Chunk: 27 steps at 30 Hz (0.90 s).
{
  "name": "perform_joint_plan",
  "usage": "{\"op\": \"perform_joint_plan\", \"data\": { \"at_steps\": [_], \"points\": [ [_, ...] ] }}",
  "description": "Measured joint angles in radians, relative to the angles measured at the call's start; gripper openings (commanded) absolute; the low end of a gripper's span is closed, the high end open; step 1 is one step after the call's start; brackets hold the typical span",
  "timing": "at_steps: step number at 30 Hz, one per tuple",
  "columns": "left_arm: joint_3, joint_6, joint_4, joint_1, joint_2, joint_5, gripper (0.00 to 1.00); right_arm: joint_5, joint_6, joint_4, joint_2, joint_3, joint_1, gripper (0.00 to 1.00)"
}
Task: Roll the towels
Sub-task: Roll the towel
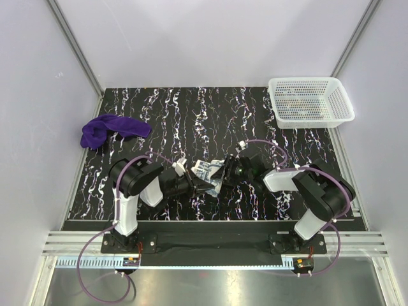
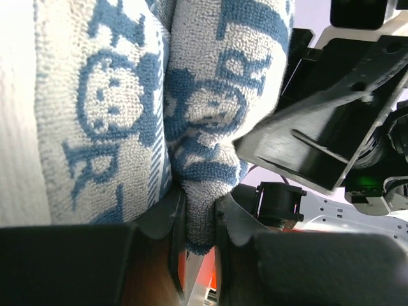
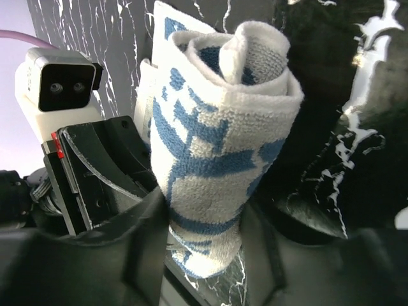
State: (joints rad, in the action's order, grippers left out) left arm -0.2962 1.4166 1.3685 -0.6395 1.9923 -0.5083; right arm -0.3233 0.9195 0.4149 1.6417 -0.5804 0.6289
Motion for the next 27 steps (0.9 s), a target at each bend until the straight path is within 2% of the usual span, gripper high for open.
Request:
{"op": "perform_joint_plan", "data": {
  "at_steps": [1, 3, 7, 10, 11, 15, 19, 23, 27],
  "points": [
    [0.002, 0.003, 0.0, 0.0, 0.0, 0.0, 0.0, 0.003, 0.003, 0.008, 0.005, 0.0, 0.005, 0.41],
    [0.005, 0.006, 0.0, 0.001, 0.0, 0.0, 0.03, 0.012, 0.01, 0.018, 0.013, 0.0, 0.013, 0.39],
    [0.012, -0.005, -0.004, 0.003, -0.013, 0.001, 0.27, 0.02, 0.013, 0.013, 0.015, -0.006, 0.02, 0.34],
    [0.018, -0.046, -0.061, 0.003, -0.067, 0.006, 0.41, 0.024, 0.01, -0.018, 0.015, -0.027, 0.027, 0.32],
    [0.018, -0.066, -0.099, 0.003, -0.099, 0.008, 0.56, 0.024, 0.006, -0.032, 0.015, -0.038, 0.03, 0.32],
    [0.014, -0.152, -0.262, 0.003, -0.24, 0.015, 0.63, 0.026, -0.004, -0.074, 0.014, -0.065, 0.039, 0.3],
    [-0.026, -0.269, -0.522, 0.0, -0.383, 0.049, 0.68, 0.028, -0.01, -0.103, 0.011, -0.071, 0.042, 0.28],
    [-0.109, -0.411, -0.821, -0.01, -0.517, 0.131, 0.69, 0.042, -0.013, -0.13, 0.006, -0.082, 0.043, 0.28],
    [-0.189, -0.545, -1.08, -0.04, -0.629, 0.285, 0.69, 0.054, -0.027, -0.19, 0.003, -0.106, 0.046, 0.27]
  ]
}}
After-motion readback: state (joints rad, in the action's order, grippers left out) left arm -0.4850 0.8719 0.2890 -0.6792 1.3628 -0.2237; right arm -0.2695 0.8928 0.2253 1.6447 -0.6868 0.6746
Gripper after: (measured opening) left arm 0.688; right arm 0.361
